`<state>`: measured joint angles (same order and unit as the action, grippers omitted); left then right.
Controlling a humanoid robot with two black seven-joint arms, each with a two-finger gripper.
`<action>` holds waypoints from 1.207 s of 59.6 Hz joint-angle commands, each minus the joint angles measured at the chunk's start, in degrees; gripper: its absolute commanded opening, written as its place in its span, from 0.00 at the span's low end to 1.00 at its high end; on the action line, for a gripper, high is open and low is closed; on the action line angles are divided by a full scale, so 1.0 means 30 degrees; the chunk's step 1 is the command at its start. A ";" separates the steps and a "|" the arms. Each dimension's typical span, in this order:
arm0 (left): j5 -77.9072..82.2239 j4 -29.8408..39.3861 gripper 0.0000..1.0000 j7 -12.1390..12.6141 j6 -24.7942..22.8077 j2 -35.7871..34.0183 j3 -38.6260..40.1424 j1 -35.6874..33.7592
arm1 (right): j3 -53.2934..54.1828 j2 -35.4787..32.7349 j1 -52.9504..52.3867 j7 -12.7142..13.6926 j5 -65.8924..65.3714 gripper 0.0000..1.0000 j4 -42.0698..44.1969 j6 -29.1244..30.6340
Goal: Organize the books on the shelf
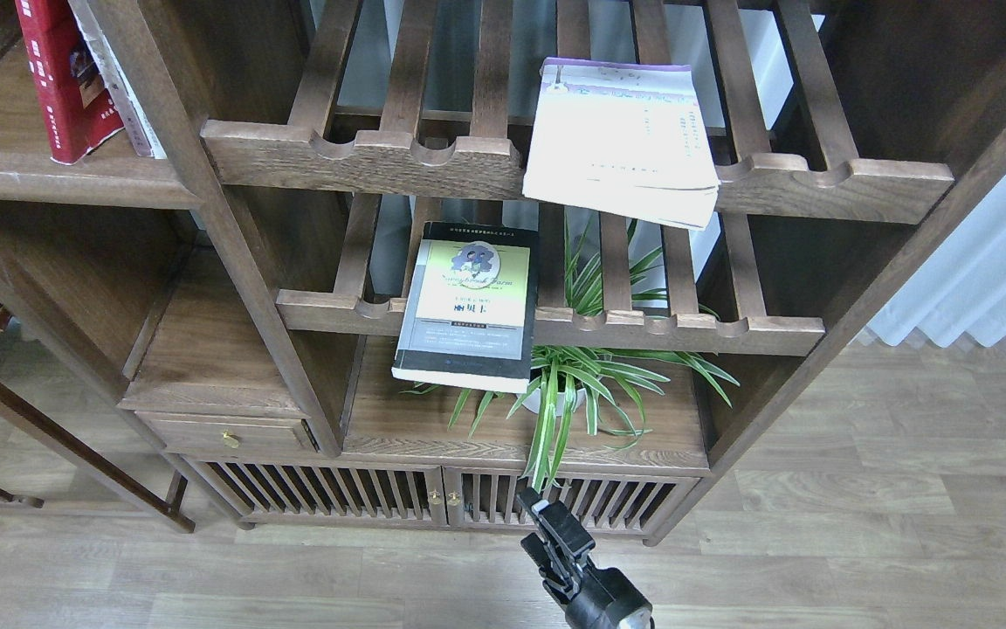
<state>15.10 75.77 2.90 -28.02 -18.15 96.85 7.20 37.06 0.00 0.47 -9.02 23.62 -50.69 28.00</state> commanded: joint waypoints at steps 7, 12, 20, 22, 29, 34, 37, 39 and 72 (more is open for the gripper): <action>-0.0054 -0.2610 1.00 0.0001 0.0005 0.0013 -0.0146 0.0150 | 0.0391 0.0001 -0.1006 -0.0097 0.0008 0.99 -0.0533 0.0000; -0.0054 -0.3665 1.00 0.0031 0.0005 0.0013 -0.0146 0.0180 | 0.0801 0.0001 -0.1650 -0.0098 0.0008 0.99 -0.0533 0.0000; -0.0054 -0.4779 1.00 -0.0028 0.0005 -0.0016 -0.0146 0.0180 | 0.1095 0.0001 -0.2617 -0.0127 0.0038 0.99 -0.0709 0.0000; -0.0083 -0.4954 1.00 -0.0086 0.0005 -0.0074 -0.0116 0.0180 | 0.1095 0.0001 -0.2676 -0.0214 0.0038 0.99 -0.0884 0.0000; -0.0083 -0.5160 1.00 -0.0174 0.0005 -0.0162 -0.0058 0.0209 | 0.1153 0.0001 -0.2706 -0.0361 0.0067 0.99 -0.1149 0.0000; -0.0200 -0.5160 1.00 -0.0145 0.0005 -0.0162 -0.0058 0.0355 | 0.1533 0.0001 -0.2735 -0.0420 0.0067 0.99 -0.1324 0.0000; -0.0318 -0.5131 1.00 -0.0116 0.0005 -0.0162 -0.0087 0.0414 | 0.1797 0.0001 -0.2881 -0.0420 0.0067 0.99 -0.1500 0.0000; -0.0318 -0.5131 1.00 -0.0116 0.0005 -0.0162 -0.0087 0.0414 | 0.1827 0.0001 -0.2940 -0.0420 0.0067 0.99 -0.1500 0.0000; -0.0347 -0.5160 1.00 -0.0174 0.0005 -0.0192 0.0059 0.0590 | 0.0977 0.0001 -0.2090 -0.0127 -0.0812 0.99 -0.2906 0.0000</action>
<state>14.06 60.32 2.47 -28.00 -18.72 96.97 8.76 39.41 0.00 -5.44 -9.26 21.29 -59.19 28.00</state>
